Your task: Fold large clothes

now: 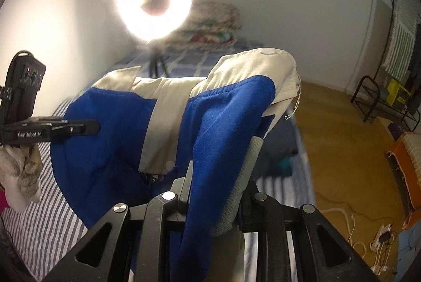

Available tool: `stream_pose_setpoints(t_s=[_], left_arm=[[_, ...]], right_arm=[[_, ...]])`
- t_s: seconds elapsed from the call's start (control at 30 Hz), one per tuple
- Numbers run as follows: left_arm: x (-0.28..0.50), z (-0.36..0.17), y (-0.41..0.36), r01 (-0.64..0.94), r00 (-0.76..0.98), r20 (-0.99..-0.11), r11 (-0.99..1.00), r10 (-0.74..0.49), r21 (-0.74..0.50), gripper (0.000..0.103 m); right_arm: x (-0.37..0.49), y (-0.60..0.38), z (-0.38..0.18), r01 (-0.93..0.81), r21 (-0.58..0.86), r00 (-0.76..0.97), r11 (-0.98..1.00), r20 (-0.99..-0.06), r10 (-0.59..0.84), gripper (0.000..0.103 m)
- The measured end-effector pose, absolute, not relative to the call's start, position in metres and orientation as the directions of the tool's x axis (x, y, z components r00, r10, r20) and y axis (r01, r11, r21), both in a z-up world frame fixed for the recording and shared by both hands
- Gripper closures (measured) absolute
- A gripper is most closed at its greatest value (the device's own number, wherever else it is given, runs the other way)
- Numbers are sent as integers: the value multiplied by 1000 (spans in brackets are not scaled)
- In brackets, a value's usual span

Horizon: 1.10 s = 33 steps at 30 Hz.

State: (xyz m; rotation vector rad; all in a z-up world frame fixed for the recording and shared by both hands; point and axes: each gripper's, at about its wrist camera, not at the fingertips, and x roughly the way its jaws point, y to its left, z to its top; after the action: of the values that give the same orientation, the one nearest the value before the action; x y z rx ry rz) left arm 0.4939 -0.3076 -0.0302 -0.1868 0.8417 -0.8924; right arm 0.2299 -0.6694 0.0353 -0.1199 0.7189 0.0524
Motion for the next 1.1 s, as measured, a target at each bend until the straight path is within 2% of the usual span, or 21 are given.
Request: stream_pose_setpoints(t_s=[0.2, 0.43, 0.63, 0.77, 0.87, 0.93, 1.0, 1.1], left_arm=[[551, -15, -346, 624, 358, -537, 624, -764, -471, 79], [614, -23, -383, 607, 375, -545, 643, -749, -466, 79], [655, -49, -395, 574, 390, -570, 675, -723, -463, 79], [671, -78, -400, 552, 388, -616, 708, -686, -440, 79], [682, -103, -396, 507, 391, -650, 741, -652, -439, 77], [688, -121, -393, 483, 382, -670, 756, -637, -443, 67], [688, -131, -394, 476, 386, -685, 770, -618, -426, 62], [682, -129, -394, 465, 409, -688, 786, -599, -408, 60]], right_arm=[[289, -704, 56, -59, -80, 780, 995, -626, -4, 80], [358, -730, 50, -67, -58, 770, 996, -638, 14, 80], [412, -755, 18, -84, -9, 751, 996, -658, 57, 80], [440, -775, -17, -68, 10, 702, 998, -710, 55, 80], [457, -793, -42, -13, -10, 665, 1000, -747, 1, 71], [460, -807, -58, 29, 24, 637, 999, -771, 0, 65], [462, -811, -71, 47, 10, 625, 999, -780, -22, 58], [463, -809, -72, 68, -27, 631, 997, -773, -64, 54]])
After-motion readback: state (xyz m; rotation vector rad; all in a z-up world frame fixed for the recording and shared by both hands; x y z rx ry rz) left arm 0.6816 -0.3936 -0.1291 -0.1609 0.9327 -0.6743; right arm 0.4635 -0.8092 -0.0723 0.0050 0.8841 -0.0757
